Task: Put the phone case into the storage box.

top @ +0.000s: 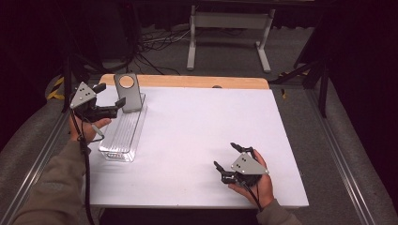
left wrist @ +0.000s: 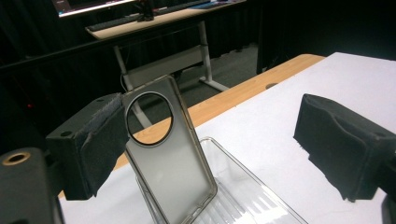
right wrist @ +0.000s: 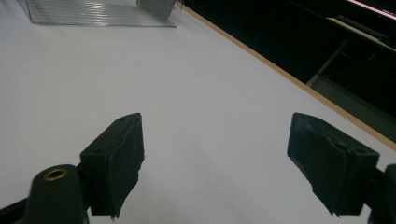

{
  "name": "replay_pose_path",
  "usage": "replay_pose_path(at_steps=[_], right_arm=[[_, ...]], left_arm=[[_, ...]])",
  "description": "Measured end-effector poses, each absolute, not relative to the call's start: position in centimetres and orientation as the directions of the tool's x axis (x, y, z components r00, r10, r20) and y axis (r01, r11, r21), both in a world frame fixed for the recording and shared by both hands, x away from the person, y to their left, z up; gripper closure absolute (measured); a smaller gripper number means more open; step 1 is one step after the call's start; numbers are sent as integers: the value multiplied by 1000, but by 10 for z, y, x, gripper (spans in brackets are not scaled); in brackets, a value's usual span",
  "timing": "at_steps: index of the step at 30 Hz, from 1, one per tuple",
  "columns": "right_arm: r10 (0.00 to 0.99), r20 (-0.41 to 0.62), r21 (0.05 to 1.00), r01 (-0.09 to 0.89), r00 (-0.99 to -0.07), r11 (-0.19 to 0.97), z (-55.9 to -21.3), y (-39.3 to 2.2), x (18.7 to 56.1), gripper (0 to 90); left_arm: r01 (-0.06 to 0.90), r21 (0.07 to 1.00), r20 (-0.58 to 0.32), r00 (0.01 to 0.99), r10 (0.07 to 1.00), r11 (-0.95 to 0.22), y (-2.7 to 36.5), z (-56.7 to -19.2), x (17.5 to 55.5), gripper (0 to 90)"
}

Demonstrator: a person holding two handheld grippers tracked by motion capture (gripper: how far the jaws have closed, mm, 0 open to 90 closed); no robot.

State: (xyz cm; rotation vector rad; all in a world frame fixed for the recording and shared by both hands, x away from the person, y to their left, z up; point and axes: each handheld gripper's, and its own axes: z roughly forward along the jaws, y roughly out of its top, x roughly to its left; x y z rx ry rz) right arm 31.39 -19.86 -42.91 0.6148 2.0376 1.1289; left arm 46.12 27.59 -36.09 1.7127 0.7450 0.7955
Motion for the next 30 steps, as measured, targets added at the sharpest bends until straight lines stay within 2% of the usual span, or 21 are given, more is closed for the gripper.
replay_pose_path(at_steps=[8, 30], right_arm=[[689, -353, 862, 66, -633, 503, -430, -200, 316, 195], [702, -347, 870, 67, -622, 489, -427, -201, 316, 197]], left_arm=[[85, 970, 132, 606, 784, -229, 273, -363, 450, 95], [5, 978, 155, 657, 738, -209, 257, -357, 409, 97]])
